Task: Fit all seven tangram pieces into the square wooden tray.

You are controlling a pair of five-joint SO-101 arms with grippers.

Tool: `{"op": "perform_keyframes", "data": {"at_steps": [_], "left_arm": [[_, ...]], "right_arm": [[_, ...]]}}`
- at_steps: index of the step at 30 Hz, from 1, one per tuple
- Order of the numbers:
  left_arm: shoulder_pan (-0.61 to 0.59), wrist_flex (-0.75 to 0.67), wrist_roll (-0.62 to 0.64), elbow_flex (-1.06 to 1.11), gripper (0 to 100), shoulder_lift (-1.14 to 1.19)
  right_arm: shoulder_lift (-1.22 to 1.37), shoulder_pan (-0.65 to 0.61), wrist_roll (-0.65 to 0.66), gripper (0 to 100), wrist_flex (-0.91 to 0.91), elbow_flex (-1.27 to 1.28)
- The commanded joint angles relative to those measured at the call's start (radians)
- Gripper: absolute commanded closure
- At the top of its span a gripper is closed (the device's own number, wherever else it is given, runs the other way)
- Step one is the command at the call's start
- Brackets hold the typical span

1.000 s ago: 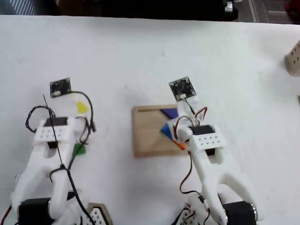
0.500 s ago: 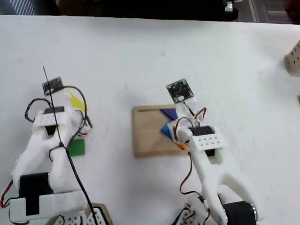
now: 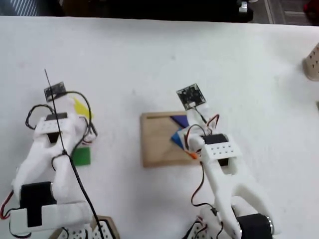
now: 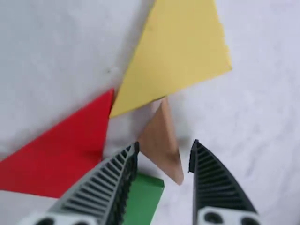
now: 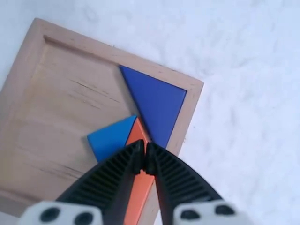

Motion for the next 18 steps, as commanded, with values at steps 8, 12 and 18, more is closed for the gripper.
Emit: {"op": "perform_keyframes", "data": {"at_steps": [8, 12, 18], "left_arm": [[-0.054, -0.104, -0.115, 0.015, 80, -0.093], [-0.048, -0.103, -0.114, 0.02, 75, -0.087], [0.007, -0.104, -0.112, 0.038, 71, -0.085]], "right_arm": [[-0.036, 0.002, 0.025, 98.1, -0.022, -0.008], [-0.036, 0.002, 0.025, 98.1, -0.022, -0.008], [-0.036, 0.002, 0.025, 98.1, -0.022, -0.008]]}}
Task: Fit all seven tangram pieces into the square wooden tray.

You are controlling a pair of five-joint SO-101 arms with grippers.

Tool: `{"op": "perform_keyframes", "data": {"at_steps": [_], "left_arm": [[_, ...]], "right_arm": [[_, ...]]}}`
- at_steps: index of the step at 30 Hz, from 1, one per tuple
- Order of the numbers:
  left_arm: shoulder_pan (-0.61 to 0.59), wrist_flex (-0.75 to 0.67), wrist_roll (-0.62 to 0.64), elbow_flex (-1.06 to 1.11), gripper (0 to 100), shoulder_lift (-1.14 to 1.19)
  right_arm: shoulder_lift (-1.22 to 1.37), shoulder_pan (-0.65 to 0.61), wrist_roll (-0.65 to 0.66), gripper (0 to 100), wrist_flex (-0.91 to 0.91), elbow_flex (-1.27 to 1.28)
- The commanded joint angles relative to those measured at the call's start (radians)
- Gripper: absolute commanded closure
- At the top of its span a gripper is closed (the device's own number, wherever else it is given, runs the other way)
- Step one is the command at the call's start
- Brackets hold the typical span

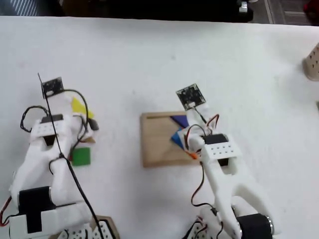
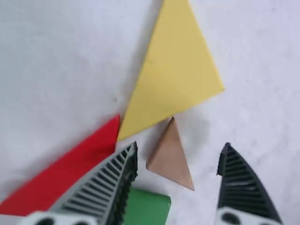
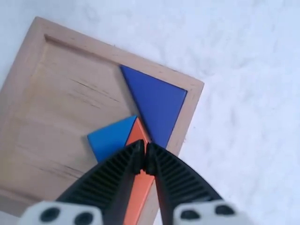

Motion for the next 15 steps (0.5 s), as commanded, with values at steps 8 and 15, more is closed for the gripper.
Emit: {"op": "perform_keyframes", "data": {"at_steps": [8, 15], "left_arm": [[0.044, -0.048, 0.044, 0.017, 71, -0.035], [0.05, -0.044, 0.035, 0.02, 77, -0.035]], "right_arm": [[-0.036, 0.002, 0.017, 98.1, -0.022, -0.008], [-0.036, 0.002, 0.017, 98.1, -0.022, -0.008]]}}
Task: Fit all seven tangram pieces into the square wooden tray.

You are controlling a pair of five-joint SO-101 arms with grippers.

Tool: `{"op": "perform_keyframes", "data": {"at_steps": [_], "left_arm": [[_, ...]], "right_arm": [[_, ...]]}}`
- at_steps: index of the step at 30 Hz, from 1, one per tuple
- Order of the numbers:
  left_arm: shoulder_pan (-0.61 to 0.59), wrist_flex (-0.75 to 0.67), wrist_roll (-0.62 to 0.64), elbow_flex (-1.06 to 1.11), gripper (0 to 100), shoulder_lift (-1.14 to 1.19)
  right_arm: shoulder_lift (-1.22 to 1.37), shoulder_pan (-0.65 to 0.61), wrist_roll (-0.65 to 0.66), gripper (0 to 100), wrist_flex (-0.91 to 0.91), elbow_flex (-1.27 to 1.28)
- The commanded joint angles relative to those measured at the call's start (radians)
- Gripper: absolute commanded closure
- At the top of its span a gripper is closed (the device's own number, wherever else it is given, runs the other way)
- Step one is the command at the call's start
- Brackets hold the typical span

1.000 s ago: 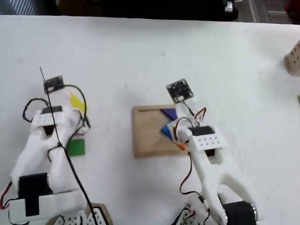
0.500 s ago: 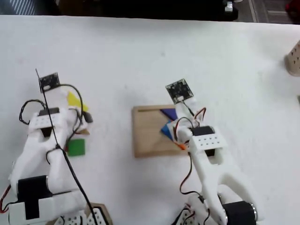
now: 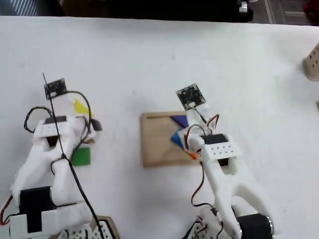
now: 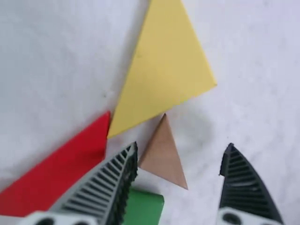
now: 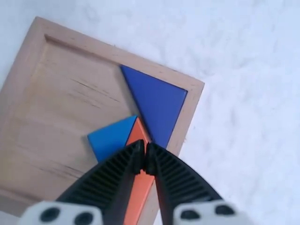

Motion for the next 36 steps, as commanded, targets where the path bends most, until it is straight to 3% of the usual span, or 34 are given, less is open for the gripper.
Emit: {"op": "perform_keyframes", "data": {"at_steps": [1, 3, 13, 20, 25, 31, 36], "left_arm": [[0.025, -0.02, 0.008, -0.006, 79, -0.035], [0.025, -0.018, 0.008, -0.006, 82, -0.035], [0.025, -0.014, 0.014, -0.012, 74, -0.016], [0.024, 0.107, 0.011, -0.161, 74, 0.136], [0.027, 0.114, 0.009, -0.178, 74, 0.16], [0.027, 0.107, 0.008, -0.181, 85, 0.162], [0.053, 0.112, -0.028, -0.18, 84, 0.162]], "right_arm": [[-0.036, 0.004, 0.017, 98.1, -0.022, -0.008], [-0.036, 0.004, 0.017, 98.1, -0.022, -0.008], [-0.036, 0.004, 0.017, 98.1, -0.022, -0.008], [-0.036, 0.004, 0.017, 98.1, -0.022, -0.006], [-0.036, 0.004, 0.017, 98.1, -0.022, -0.006], [-0.036, 0.005, 0.017, 98.1, -0.022, -0.006], [-0.036, 0.007, 0.017, 98.1, -0.022, -0.006]]}}
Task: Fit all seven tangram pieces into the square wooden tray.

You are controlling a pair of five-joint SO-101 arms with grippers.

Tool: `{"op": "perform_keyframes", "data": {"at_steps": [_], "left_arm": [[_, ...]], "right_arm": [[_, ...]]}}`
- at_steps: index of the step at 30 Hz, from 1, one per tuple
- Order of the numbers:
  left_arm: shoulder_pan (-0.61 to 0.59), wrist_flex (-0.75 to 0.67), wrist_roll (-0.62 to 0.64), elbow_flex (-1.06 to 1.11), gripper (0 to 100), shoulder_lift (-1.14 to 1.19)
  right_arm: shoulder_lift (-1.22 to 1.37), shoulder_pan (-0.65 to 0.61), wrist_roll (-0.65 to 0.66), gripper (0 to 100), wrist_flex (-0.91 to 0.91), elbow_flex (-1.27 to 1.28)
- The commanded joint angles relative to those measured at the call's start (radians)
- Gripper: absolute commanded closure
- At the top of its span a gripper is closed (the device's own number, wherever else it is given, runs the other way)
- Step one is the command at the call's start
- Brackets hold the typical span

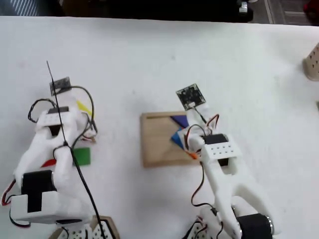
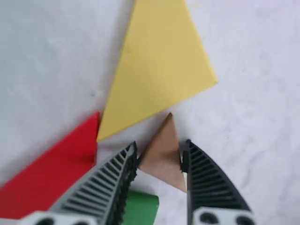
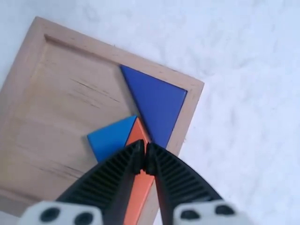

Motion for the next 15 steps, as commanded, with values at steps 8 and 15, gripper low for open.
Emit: {"op": "perform_keyframes", "data": {"at_steps": [8, 15], "left_arm": [[0.036, 0.006, -0.072, -0.032, 84, -0.001], [0.036, 0.006, -0.069, -0.04, 84, -0.007]], "right_arm": [[-0.036, 0.007, 0.017, 98.1, -0.022, -0.006], [-0.038, 0.007, 0.017, 98.1, -0.022, -0.009]]}}
